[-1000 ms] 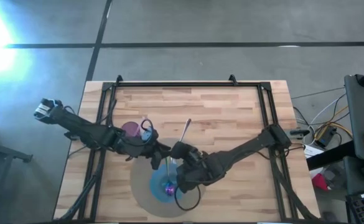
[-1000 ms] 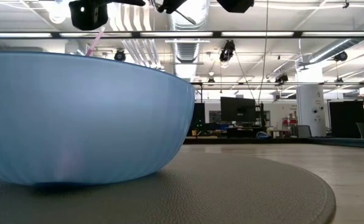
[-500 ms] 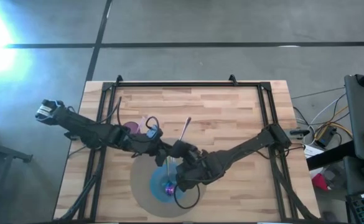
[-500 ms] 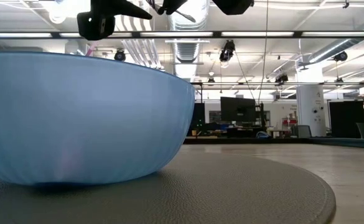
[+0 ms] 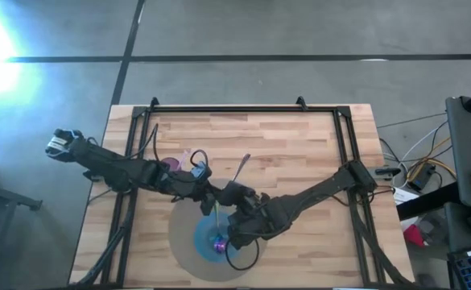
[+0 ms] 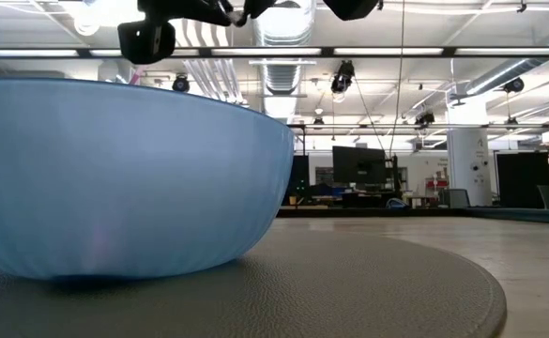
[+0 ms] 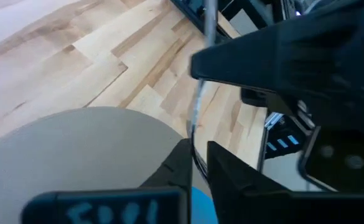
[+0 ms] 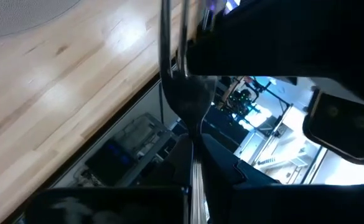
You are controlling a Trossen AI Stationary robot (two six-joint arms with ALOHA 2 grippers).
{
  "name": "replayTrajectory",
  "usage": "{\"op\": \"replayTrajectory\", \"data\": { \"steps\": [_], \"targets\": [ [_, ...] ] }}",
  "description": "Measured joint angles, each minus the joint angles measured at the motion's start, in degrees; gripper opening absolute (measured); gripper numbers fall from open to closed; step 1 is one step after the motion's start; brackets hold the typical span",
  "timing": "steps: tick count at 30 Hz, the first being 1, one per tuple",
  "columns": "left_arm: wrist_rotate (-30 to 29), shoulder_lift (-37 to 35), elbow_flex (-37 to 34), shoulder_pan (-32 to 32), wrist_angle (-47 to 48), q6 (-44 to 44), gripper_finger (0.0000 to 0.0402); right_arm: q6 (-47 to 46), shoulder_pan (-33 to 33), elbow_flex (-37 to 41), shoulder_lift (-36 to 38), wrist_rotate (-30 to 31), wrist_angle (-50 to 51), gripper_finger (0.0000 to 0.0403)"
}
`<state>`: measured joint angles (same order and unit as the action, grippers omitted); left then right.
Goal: Pick & Place Utensil
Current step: Put the silver fork into the blue bowl
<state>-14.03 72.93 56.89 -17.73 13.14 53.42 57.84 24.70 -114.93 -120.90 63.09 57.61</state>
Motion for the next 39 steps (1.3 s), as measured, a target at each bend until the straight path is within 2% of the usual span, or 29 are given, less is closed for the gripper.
{"op": "replayTrajectory", "data": {
  "steps": [5,16,31,39],
  "targets": [
    [-0.2,0.0,-0.1,0.5,1.4,-1.9,0.0006,0.2,0.1,0.0,0.0,0.1,-0.3,0.0011],
    [-1.6,0.0,-0.1,0.5,3.0,-4.1,0.0001,0.1,0.1,0.5,0.0,-0.1,-1.0,0.0016],
    [-1.4,0.1,0.0,0.4,3.0,-4.7,0.0,-0.9,0.1,0.3,0.0,0.2,-1.2,0.0122],
    [-2.7,-0.8,0.0,0.5,3.3,-4.5,0.0,-2.8,0.5,-0.2,1.2,0.1,-0.8,0.0149]
  ]
}}
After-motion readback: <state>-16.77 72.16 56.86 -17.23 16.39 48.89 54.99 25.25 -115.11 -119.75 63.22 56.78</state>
